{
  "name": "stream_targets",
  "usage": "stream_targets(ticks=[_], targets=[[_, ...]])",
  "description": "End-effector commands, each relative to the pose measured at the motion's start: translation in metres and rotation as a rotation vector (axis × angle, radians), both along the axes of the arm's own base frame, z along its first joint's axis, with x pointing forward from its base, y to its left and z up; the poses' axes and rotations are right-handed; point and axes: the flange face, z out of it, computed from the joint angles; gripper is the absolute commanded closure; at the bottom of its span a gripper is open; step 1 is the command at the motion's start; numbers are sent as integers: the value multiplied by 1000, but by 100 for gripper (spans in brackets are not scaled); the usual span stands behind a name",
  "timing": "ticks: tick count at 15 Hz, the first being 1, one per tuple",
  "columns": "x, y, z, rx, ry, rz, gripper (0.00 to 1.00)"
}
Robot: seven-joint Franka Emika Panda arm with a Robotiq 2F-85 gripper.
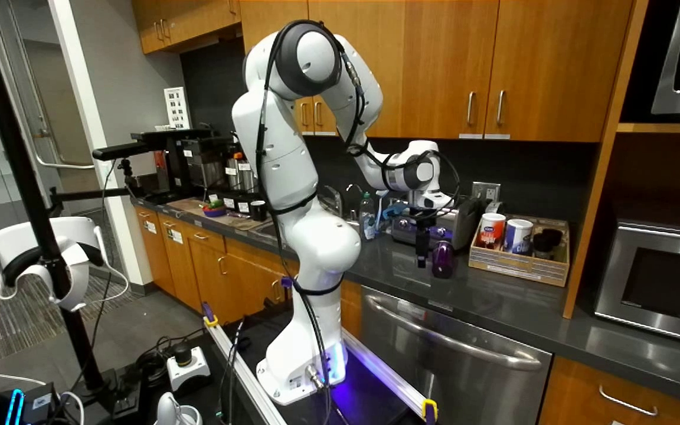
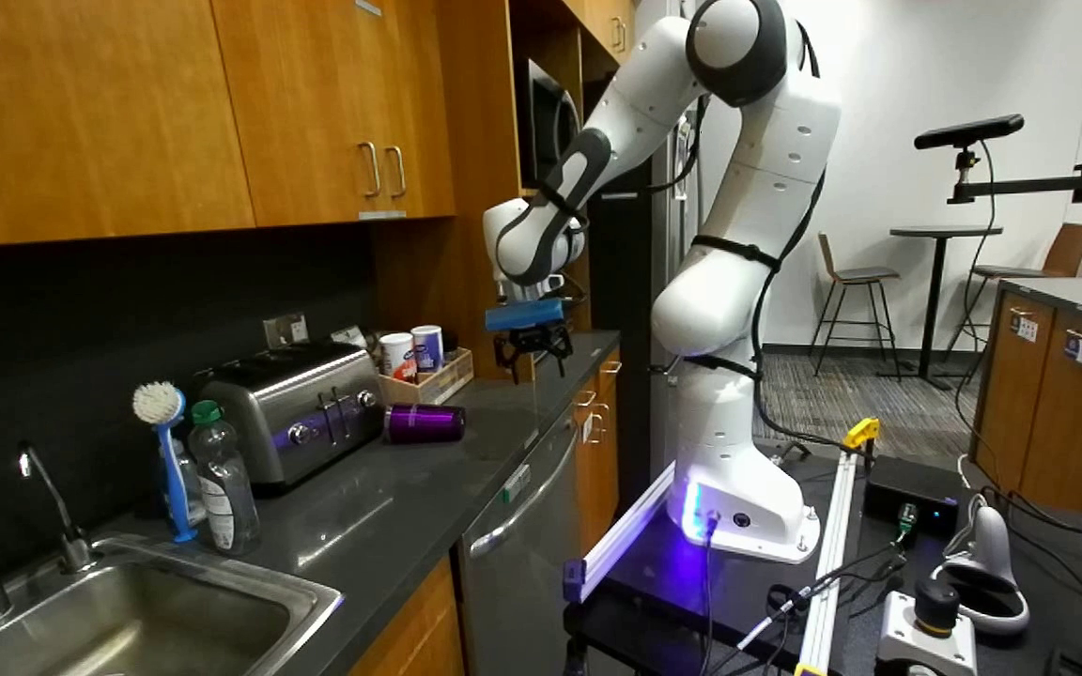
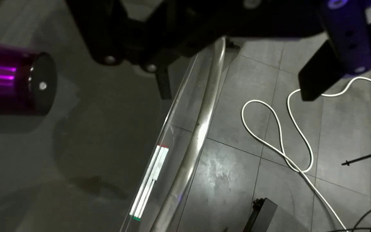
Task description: Pick up the cup
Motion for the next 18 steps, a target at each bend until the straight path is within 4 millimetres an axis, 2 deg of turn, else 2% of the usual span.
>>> stream_targets(ticks=[1,4,7,12,16,18], targets=[[20,31,6,0,33,202,0],[51,60,15,-13,39,306,0],[89,76,21,-4,82,344,0],[149,68,19,36,181,333,0],[185,53,7,75,212,342,0],[197,52,1,77,194,385,0]])
